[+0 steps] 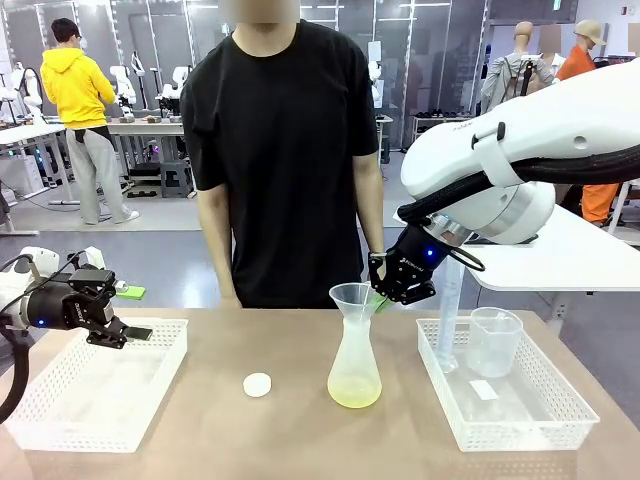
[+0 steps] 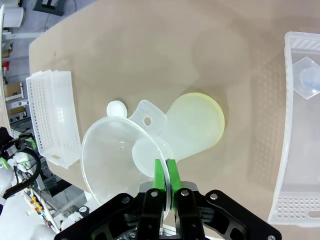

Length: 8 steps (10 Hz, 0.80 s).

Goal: Prepare the solutions needed for the experiment.
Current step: Once the solution is in the Big flask , pick up the Plastic Funnel and place it back into the right Organizing basket.

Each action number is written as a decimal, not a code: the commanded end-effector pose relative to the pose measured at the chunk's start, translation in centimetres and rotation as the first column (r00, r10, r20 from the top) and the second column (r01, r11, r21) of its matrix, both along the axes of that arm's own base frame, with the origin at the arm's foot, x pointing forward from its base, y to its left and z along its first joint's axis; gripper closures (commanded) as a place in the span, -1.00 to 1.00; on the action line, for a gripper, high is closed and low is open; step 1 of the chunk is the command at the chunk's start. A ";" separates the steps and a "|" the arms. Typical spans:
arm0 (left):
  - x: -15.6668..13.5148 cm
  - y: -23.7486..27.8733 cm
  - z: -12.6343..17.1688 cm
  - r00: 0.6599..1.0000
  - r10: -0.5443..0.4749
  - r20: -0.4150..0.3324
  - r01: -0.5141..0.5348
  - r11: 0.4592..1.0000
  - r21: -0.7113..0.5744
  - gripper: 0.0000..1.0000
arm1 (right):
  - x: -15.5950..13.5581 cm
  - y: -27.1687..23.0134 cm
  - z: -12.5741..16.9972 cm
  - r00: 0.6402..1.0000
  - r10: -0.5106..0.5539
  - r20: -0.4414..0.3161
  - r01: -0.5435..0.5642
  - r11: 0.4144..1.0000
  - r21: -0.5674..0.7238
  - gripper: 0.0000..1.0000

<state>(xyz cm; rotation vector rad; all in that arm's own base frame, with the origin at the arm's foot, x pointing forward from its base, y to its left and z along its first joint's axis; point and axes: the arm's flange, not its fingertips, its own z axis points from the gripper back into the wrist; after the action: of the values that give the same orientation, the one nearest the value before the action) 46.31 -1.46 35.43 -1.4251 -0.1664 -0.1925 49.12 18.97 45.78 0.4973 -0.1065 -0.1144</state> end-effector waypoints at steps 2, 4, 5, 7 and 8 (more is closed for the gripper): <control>0.2 -0.2 0.1 1.000 0.014 0.003 -0.014 1.000 0.004 -1.00 | -0.5 0.7 1.4 0.999 -0.005 0.052 0.005 1.000 0.017 1.00; 0.2 -0.2 0.1 1.000 0.014 0.003 -0.014 1.000 0.004 -1.00 | -1.2 0.7 3.0 0.994 0.005 0.107 -0.008 1.000 0.027 1.00; 0.2 -0.2 0.1 1.000 0.014 0.003 -0.014 1.000 0.004 -1.00 | -1.5 0.7 3.8 0.991 0.008 0.135 -0.011 1.000 0.018 1.00; 0.2 -0.2 0.1 1.000 0.014 0.003 -0.014 1.000 0.004 -1.00 | -2.7 0.8 5.9 0.982 0.026 0.189 -0.029 1.000 0.011 1.00; 0.2 -0.2 0.1 1.000 0.014 0.003 -0.014 1.000 0.004 -1.00 | -3.2 0.7 6.9 0.976 0.032 0.216 -0.035 0.999 0.011 1.00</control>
<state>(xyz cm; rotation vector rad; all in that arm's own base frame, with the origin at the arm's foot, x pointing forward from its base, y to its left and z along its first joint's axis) 46.31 -1.46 35.43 -1.4251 -0.1664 -0.1925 46.77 19.71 52.73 0.5267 -0.2654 -0.0534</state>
